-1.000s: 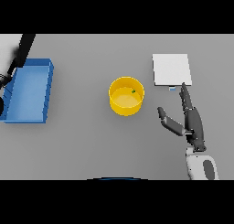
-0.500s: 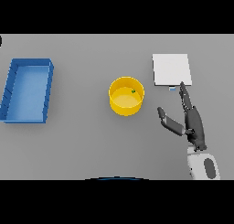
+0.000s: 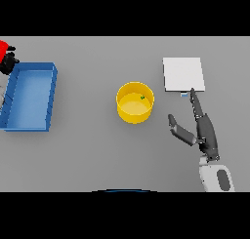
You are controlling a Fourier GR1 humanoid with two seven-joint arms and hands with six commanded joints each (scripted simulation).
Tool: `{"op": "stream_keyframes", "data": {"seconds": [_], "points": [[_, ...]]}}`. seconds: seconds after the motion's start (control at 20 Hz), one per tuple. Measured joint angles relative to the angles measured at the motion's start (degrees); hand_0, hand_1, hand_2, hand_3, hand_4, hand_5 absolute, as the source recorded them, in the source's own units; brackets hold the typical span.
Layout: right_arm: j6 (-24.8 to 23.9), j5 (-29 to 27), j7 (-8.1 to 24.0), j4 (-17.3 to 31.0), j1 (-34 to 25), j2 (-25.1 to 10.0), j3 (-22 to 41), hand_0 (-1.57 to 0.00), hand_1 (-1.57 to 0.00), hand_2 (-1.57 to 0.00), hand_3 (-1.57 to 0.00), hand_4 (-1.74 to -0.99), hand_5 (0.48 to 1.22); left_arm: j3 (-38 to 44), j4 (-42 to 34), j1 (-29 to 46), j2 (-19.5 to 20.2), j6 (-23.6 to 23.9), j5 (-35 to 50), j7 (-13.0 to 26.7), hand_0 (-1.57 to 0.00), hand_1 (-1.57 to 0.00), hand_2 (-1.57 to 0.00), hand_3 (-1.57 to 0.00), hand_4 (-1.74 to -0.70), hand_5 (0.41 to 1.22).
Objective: Pick up the red beaker and tilt it to pour out 1 green nut into yellow bowl. Pick up the yellow bowl and place it on the metallic measuring scale.
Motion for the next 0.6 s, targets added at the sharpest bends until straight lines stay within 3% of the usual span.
{"op": "stream_keyframes", "data": {"seconds": [0.1,0.2,0.35,0.4,0.45,0.5,0.55,0.6], "points": [[0.1,0.0,-0.6,0.7,0.0,-0.3,-0.2,0.00,0.00,0.00,0.00,-1.217,0.666,-0.4,-1.7,2.4,0.2,1.5,1.1,0.3,-1.57,-1.57,-1.57,-1.51,-1.74,1.221],[0.2,0.0,-0.7,-0.1,0.1,-0.4,-0.1,0.00,0.00,0.00,0.00,-1.214,0.666,-0.9,-2.7,3.6,0.6,2.7,1.6,1.4,-1.57,-1.57,-1.57,-1.53,-1.74,1.166],[0.2,0.1,-1.0,-1.1,0.9,-0.6,0.0,0.00,0.00,0.00,0.00,-1.205,0.664,-2.8,-3.9,5.3,0.3,4.9,1.9,2.5,-1.57,-1.57,-1.57,-1.55,-1.74,0.967],[0.5,-0.2,-1.1,-1.5,1.3,-0.7,0.0,0.00,0.00,0.00,0.00,-1.202,0.667,-3.7,-4.6,5.9,1.2,5.2,1.8,3.1,-1.57,-1.57,-1.57,-1.55,-1.67,0.908],[0.2,0.1,-1.0,-0.8,0.8,-0.4,0.2,0.00,0.00,0.00,0.00,-1.197,0.664,-4.7,-4.6,6.1,1.9,4.5,2.5,3.2,-1.57,-1.57,-1.57,-1.50,-1.53,0.865],[0.1,0.2,-0.4,-0.5,0.5,-0.2,0.2,0.00,0.00,0.00,0.00,-1.192,0.663,-6.0,-4.7,5.8,2.2,2.7,3.2,3.3,-1.56,-1.45,-1.43,-1.36,-1.37,0.830],[0.1,0.2,-0.5,-0.4,0.6,-0.1,0.3,0.00,0.00,0.00,0.00,-1.188,0.663,-6.0,-5.0,5.9,2.4,2.0,3.2,3.0,-1.46,-1.18,-1.19,-1.13,-1.23,0.803],[0.3,-0.2,-1.7,-1.1,1.6,-0.1,0.3,0.00,0.00,0.00,0.00,-1.187,0.664,-5.8,-7.0,6.9,3.5,-1.6,5.6,2.3,-1.17,-0.94,-0.96,-0.90,-1.12,0.778]]}}
